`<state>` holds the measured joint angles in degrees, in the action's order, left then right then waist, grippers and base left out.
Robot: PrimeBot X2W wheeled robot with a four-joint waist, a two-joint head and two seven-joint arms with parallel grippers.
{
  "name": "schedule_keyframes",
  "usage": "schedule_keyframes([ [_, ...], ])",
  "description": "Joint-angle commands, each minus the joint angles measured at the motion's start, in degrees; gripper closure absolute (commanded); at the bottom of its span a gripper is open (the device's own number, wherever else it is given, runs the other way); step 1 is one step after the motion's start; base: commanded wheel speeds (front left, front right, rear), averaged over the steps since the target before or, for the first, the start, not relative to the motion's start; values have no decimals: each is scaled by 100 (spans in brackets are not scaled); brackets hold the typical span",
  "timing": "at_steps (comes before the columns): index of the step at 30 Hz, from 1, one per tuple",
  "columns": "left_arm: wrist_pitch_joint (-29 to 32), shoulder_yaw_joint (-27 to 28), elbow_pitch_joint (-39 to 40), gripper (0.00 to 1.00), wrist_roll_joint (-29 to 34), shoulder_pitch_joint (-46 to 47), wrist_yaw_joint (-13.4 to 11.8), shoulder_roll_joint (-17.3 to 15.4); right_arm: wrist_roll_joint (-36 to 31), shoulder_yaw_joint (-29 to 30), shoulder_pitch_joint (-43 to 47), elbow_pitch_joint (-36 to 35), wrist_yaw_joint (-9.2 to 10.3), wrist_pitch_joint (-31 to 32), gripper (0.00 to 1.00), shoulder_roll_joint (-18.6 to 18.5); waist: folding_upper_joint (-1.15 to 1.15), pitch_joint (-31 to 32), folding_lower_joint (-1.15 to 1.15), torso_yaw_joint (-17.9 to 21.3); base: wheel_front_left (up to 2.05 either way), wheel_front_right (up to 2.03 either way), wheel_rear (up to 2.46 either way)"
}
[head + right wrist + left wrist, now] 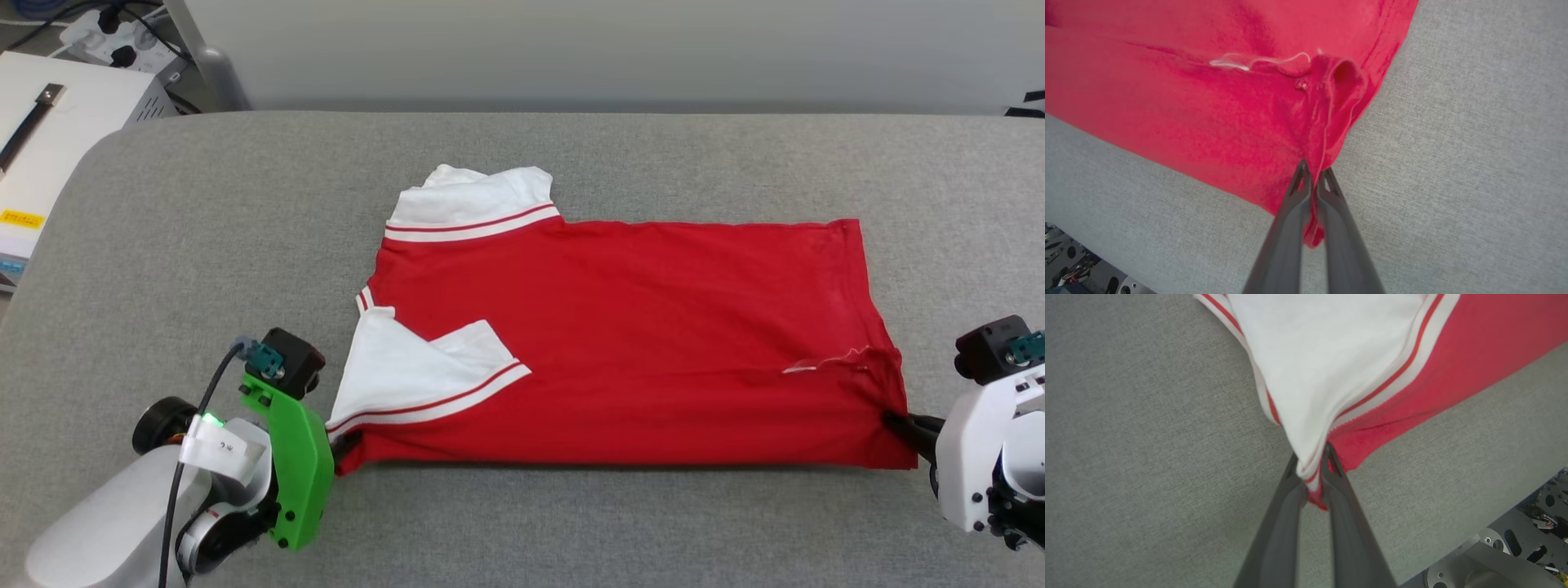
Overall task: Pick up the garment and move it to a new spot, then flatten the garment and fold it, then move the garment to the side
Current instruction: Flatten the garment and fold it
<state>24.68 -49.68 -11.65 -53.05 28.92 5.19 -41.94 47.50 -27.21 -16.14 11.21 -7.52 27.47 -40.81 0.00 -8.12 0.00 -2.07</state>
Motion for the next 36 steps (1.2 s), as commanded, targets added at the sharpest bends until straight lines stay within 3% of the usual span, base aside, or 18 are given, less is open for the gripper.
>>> schedule_keyframes([
  [1,-11,-1,95,100,-74,-152,-75,-105,28,79,159,-87,3,11,100,-58,0,142,0,35,0,0,0],
  [12,39,-170,655,100,-204,-788,-365,-257,49,848,1139,-605,3,300,100,-140,0,278,0,19,0,0,0],
  [26,-158,-246,-52,100,-301,-868,-279,90,-215,1000,1266,-96,3,325,100,525,0,136,0,22,0,0,0],
  [27,-204,-242,-130,69,-299,-868,-272,126,-262,991,1253,-20,3,232,100,564,0,147,0,21,0,0,0],
  [28,-237,-246,-186,3,-283,-862,-266,148,-332,991,1244,45,3,125,100,588,0,158,0,16,0,0,0],
  [29,-290,-251,-247,0,-247,-854,-269,169,-404,978,1244,121,3,7,91,622,0,174,0,8,0,0,0],
  [30,-341,-245,-283,0,-238,-860,-267,187,-424,983,1250,176,3,-86,25,665,0,187,0,5,0,0,0],
  [31,-410,-228,-312,0,-237,-875,-268,200,-436,1010,1257,237,3,-219,0,724,0,213,0,3,0,0,0],
  [36,-652,-172,-268,0,-126,-933,-334,66,-592,1196,1326,305,3,-785,0,847,0,361,0,-22,0,0,0],
])
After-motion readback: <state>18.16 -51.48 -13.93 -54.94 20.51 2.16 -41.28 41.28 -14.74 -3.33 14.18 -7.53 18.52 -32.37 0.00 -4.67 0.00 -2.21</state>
